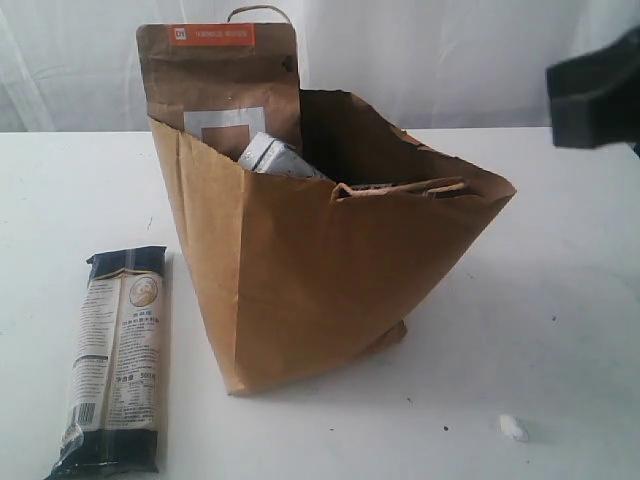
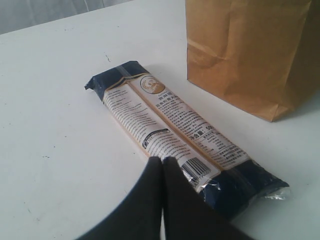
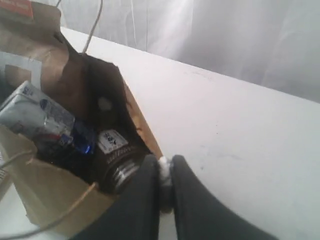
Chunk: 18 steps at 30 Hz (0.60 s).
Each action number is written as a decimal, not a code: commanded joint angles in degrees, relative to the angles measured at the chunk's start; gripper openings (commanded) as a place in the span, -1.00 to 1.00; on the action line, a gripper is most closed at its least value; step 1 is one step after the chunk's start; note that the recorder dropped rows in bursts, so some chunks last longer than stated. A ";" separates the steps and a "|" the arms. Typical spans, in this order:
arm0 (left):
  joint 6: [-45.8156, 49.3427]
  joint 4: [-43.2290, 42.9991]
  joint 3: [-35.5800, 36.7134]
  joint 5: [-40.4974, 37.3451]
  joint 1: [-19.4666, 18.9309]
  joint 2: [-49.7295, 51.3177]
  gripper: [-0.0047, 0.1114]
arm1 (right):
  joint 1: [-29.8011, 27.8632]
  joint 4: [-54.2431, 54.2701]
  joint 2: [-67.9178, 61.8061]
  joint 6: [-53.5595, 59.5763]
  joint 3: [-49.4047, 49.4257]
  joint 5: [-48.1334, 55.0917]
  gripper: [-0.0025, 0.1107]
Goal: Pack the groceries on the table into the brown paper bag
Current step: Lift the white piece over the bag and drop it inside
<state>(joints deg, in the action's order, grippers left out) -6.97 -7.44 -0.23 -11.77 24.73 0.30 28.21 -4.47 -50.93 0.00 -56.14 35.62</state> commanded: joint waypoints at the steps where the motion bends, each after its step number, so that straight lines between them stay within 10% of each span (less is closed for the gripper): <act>1: -0.54 -0.11 0.23 0.13 -0.13 -0.30 -0.92 | 3.13 2.60 -9.73 6.04 -6.62 0.15 -0.96; 10: -0.54 -0.11 0.23 0.13 -0.13 -0.30 -0.92 | 7.77 3.72 -26.89 9.48 -17.64 1.27 -0.90; 18: -0.54 -0.11 0.23 0.13 -0.13 -0.30 -0.92 | 7.77 4.83 -31.36 10.13 -19.43 2.51 0.07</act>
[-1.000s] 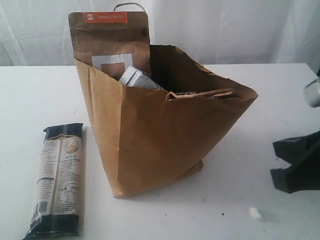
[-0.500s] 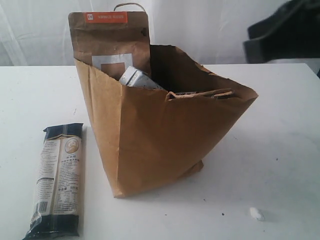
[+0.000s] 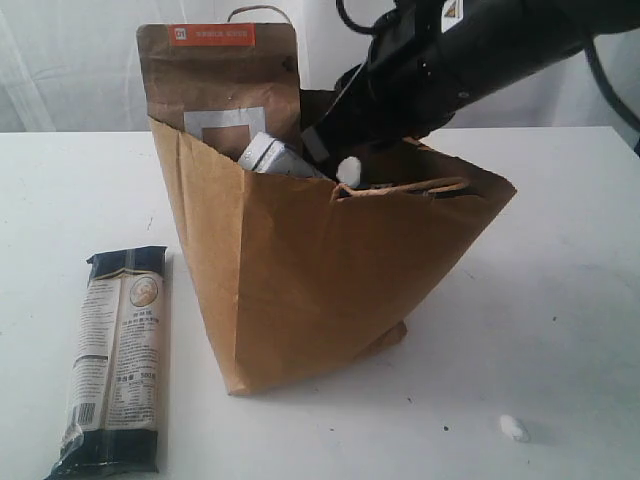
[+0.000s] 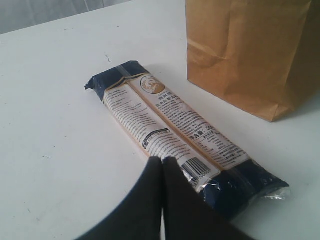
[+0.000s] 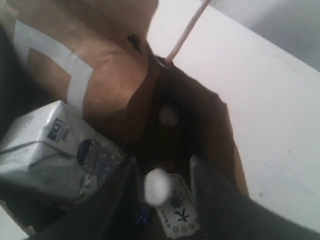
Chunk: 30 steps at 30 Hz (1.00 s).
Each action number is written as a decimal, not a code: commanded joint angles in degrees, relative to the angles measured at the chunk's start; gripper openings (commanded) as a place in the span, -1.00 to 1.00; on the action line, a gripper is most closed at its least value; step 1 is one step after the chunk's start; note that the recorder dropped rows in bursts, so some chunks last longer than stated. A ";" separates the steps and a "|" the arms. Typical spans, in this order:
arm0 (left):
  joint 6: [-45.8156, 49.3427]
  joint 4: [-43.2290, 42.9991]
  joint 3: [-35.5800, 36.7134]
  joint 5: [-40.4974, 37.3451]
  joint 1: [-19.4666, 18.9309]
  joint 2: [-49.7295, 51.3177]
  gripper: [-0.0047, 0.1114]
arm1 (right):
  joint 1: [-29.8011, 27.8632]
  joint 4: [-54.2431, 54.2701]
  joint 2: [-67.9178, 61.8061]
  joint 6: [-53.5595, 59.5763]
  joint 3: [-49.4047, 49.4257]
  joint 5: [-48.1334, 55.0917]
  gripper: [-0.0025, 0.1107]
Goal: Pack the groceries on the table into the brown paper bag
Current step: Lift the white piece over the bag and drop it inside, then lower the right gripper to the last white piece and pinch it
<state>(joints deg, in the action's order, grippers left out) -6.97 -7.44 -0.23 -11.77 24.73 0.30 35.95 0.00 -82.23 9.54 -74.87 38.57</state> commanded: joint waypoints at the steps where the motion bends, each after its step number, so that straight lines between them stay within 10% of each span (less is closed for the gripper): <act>1: -0.54 -0.11 0.23 0.13 -0.13 -0.30 -0.92 | 0.03 0.36 0.37 0.32 -0.70 -0.94 0.13; 30: -0.54 -0.11 0.23 0.13 -0.13 -0.30 -0.92 | 0.03 -19.40 42.16 -26.42 28.21 24.56 0.07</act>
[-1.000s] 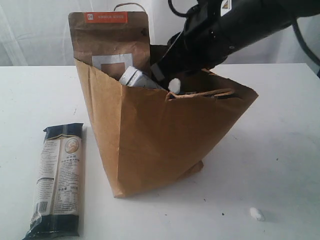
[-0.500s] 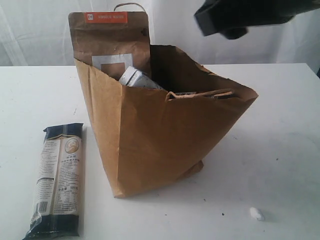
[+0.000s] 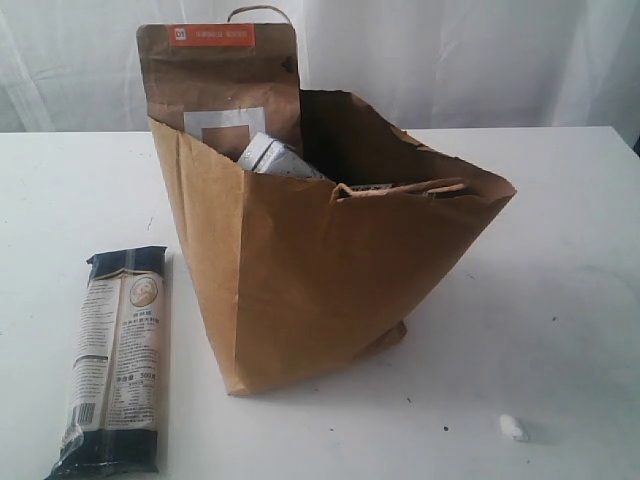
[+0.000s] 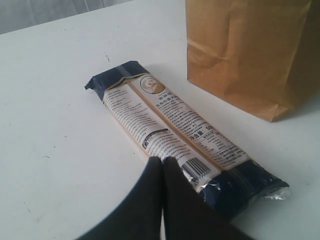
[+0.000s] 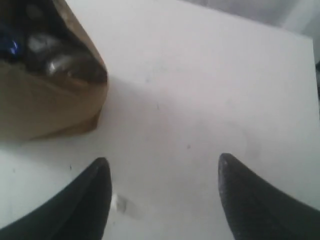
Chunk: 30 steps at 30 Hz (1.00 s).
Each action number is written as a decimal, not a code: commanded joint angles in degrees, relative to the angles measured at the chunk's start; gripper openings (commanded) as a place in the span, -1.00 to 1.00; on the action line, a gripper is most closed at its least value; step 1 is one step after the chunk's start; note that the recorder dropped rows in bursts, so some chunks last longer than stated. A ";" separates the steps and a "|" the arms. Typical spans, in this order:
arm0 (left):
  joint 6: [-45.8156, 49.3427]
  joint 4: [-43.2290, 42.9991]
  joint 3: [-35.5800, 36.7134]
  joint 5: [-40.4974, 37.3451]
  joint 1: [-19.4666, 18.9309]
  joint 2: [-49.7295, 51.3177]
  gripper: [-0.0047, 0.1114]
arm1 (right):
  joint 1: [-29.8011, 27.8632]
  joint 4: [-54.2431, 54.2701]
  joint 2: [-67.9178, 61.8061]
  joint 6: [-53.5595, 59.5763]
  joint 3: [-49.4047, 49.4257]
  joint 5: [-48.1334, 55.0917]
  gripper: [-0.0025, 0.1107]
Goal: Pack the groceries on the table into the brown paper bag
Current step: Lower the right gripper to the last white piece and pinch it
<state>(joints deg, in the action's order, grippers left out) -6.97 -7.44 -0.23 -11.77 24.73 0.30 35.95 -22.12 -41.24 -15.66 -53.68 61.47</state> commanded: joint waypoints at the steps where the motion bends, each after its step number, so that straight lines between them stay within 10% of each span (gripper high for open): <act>1: -0.54 -0.11 0.23 0.13 -0.13 -0.30 -0.92 | 0.03 3.42 1.17 -1.10 8.58 1.28 0.07; 30: -0.54 -0.11 0.23 0.13 -0.13 -0.30 -0.92 | -7.46 13.56 -39.55 0.48 25.13 -36.80 0.05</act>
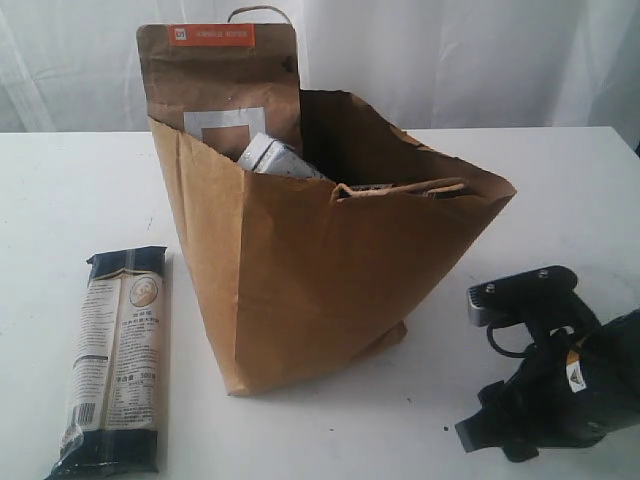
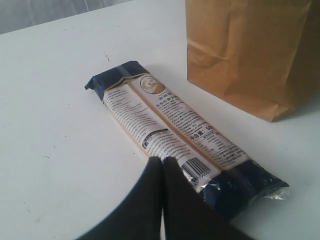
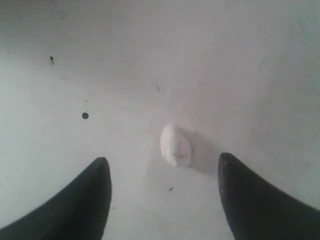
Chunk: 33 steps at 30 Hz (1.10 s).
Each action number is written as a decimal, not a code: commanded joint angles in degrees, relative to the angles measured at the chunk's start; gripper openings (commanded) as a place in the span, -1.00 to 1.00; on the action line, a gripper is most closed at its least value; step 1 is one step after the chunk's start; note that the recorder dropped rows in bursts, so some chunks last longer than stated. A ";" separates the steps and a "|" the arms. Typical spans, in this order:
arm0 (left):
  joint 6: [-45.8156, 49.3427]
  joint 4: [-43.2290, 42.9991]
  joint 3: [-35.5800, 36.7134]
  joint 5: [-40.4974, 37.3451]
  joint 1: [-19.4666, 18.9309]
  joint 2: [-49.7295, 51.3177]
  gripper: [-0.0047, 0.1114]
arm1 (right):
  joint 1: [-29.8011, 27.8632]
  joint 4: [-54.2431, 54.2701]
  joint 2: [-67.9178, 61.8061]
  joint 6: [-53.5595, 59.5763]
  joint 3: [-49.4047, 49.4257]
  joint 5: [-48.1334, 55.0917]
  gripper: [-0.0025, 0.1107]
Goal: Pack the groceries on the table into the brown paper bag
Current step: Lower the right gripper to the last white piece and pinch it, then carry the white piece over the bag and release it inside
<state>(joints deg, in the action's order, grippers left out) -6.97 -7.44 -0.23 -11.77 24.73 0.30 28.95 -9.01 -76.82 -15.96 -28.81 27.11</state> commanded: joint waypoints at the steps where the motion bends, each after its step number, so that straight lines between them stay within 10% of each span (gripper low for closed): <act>1: -0.54 -0.11 0.23 0.13 -0.13 -0.30 -0.92 | -0.46 0.44 -4.79 0.78 0.26 -2.53 0.03; 13: -0.54 -0.11 0.23 0.13 -0.13 -0.30 -0.92 | -2.73 0.59 -10.78 0.68 0.26 -6.46 -0.07; 20: -0.54 -0.11 0.23 0.13 -0.13 -0.30 -0.92 | -2.73 1.64 -8.30 0.68 0.26 -5.99 -0.96; 33: -0.54 -0.11 0.23 0.13 -0.13 -0.30 -0.92 | -2.73 1.52 27.58 2.27 -5.68 8.10 -0.96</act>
<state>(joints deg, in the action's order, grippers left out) -6.97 -7.44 -0.23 -11.77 24.73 0.30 26.43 -7.30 -52.48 -15.44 -31.37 33.06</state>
